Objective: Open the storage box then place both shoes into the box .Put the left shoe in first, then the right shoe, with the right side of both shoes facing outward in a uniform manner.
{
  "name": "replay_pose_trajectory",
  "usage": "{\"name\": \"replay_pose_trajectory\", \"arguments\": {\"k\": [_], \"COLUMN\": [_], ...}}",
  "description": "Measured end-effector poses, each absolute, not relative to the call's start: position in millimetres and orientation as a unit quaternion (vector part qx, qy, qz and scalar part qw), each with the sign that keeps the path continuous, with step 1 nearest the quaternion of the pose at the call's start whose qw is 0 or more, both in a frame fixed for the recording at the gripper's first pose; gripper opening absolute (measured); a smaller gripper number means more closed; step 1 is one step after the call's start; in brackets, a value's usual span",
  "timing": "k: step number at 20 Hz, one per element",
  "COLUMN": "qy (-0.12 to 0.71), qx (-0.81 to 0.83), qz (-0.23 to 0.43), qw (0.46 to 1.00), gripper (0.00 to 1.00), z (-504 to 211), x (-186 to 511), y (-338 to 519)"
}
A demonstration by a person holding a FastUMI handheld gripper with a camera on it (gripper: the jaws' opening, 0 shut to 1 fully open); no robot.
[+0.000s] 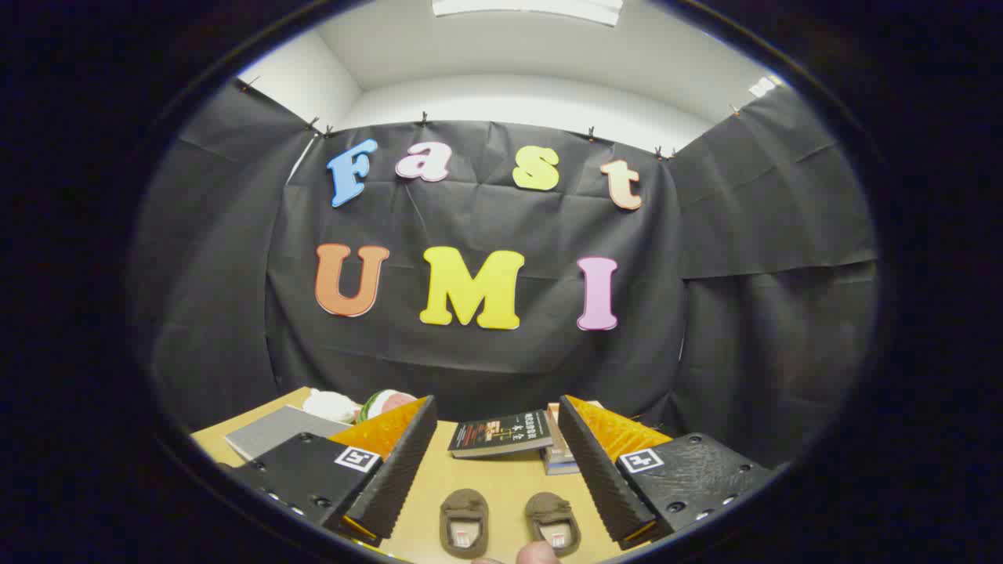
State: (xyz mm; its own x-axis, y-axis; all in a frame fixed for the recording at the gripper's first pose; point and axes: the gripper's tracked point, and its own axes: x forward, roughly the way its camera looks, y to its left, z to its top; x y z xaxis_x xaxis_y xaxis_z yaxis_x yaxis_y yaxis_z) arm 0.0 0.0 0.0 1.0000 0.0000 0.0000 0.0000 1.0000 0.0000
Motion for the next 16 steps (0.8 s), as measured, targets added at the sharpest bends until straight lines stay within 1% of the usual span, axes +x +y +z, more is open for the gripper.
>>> {"name": "replay_pose_trajectory", "arguments": {"k": [16], "qy": [0.002], "qx": [0.003], "qz": [0.045], "qw": [0.999], "gripper": [0.95], "z": [5], "x": [19], "y": [17]}}
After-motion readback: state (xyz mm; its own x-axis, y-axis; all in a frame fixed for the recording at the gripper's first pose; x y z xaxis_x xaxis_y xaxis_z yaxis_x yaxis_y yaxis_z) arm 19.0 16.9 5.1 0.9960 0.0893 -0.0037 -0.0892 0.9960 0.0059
